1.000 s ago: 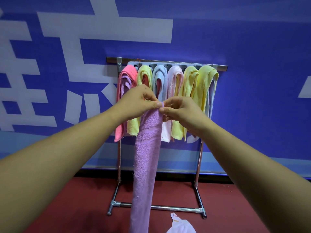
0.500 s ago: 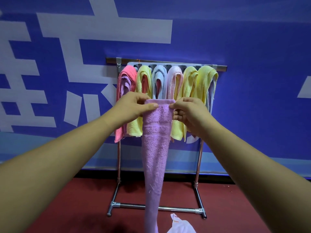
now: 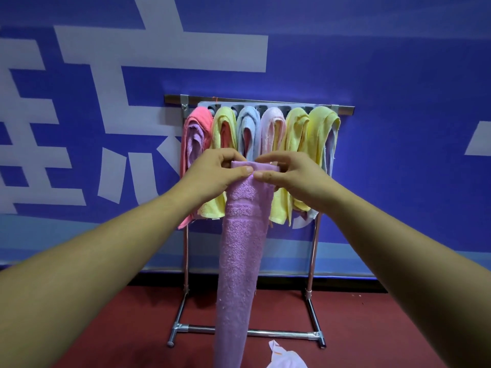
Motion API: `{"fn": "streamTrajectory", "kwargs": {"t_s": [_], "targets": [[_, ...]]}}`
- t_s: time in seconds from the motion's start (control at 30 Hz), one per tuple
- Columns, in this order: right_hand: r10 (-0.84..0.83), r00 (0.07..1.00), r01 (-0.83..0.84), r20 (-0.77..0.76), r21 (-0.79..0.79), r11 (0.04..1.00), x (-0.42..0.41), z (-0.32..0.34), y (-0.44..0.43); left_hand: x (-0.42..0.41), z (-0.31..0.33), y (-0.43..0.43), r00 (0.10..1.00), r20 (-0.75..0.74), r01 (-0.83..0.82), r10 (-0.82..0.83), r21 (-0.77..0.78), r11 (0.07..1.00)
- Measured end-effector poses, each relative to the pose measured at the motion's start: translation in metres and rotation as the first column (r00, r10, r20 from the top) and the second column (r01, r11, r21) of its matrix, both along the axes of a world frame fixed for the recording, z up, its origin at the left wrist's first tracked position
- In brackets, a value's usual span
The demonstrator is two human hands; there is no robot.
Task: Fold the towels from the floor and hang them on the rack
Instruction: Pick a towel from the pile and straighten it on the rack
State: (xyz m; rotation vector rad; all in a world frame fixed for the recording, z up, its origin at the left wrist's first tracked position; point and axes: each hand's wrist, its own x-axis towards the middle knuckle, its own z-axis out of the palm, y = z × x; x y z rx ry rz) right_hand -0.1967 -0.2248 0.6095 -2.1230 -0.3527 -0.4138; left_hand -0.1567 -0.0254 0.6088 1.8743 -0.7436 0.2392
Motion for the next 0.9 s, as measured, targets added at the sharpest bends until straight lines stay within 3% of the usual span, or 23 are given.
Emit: {"fn": "streamTrajectory", "kwargs": {"t_s": [0.07,0.27,0.37,0.5,0.7,0.77,0.9], "targets": [[-0.026,0.999,0.030,0.035,-0.099,0.995,-0.003,0.004,0.000,0.000,-0.001,0.000,1.000,0.020,-0.006,0.005,0.022,1.000],[-0.029,0.997,0.033,0.068,-0.054,0.998,-0.001,0.008,0.000,0.000,-0.010,-0.003,0.999,-0.002,0.039,-0.040,-0.087,0.995],[-0.029,0.996,0.024,0.087,0.059,0.998,0.002,0.014,0.000,0.000,-0.022,-0.004,0.969,-0.171,0.154,-0.181,-0.158,0.975],[-0.035,0.995,0.014,0.089,0.234,0.972,0.004,0.031,-0.002,0.007,-0.077,-0.004,0.929,-0.346,0.168,-0.134,0.071,0.983],[-0.169,0.979,0.117,0.117,0.358,0.926,0.021,0.045,-0.016,0.007,-0.173,-0.004,0.813,-0.560,0.240,-0.157,0.077,0.968],[-0.275,0.955,0.214,0.109,0.385,0.897,0.031,0.043,-0.032,0.011,-0.186,0.000,0.772,-0.611,0.232,-0.174,0.016,0.973],[-0.519,0.855,0.478,0.020,0.359,0.801,0.047,0.013,-0.072,0.022,-0.166,0.011,0.710,-0.638,0.173,-0.298,-0.252,0.952]]}}
